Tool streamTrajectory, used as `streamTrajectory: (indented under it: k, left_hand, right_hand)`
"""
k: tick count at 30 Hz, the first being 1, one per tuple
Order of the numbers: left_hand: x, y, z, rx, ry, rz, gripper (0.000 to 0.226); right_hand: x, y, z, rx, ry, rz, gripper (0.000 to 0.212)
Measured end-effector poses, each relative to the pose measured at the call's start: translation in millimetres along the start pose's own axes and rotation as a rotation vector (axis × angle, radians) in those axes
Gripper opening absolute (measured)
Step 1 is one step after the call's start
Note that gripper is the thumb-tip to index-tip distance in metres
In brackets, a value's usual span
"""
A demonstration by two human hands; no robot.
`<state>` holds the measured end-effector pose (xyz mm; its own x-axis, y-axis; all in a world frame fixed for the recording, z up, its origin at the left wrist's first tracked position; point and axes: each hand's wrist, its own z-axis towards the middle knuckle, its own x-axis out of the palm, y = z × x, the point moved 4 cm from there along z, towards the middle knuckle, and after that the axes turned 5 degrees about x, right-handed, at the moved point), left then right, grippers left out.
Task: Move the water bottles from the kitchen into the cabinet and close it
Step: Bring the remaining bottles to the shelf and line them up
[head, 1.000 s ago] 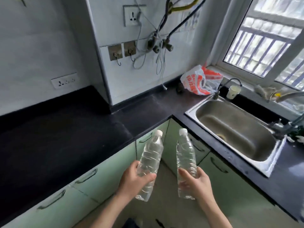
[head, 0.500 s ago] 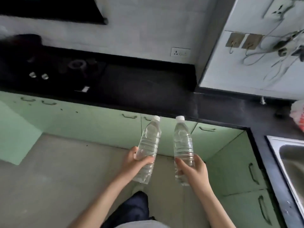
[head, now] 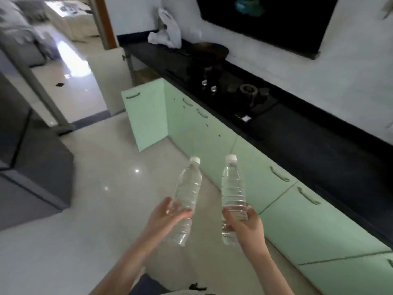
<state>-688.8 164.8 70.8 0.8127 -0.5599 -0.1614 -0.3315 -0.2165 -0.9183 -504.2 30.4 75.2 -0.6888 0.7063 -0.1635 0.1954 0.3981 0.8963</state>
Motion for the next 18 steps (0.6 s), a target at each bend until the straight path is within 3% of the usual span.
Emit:
streamTrajectory:
  k: [10,16,18]
  left_hand:
    - [-314.4,57.1,50.6,-0.097,-0.442,-0.073,0.070]
    - [-412.8,62.1,91.7,-0.111,-0.561,-0.161,0.036]
    - [-429.1,66.5,114.3,-0.128,-0.570,-0.206,0.045]
  right_hand:
    - [346.4,51.9,21.2,-0.025,0.415,-0.154,0.023]
    - [464.9,97.4,51.8,-0.029,0.559,-0.207,0.028]
    - [493.4,103.1,74.1,-0.035,0.573,-0.244,0.030]
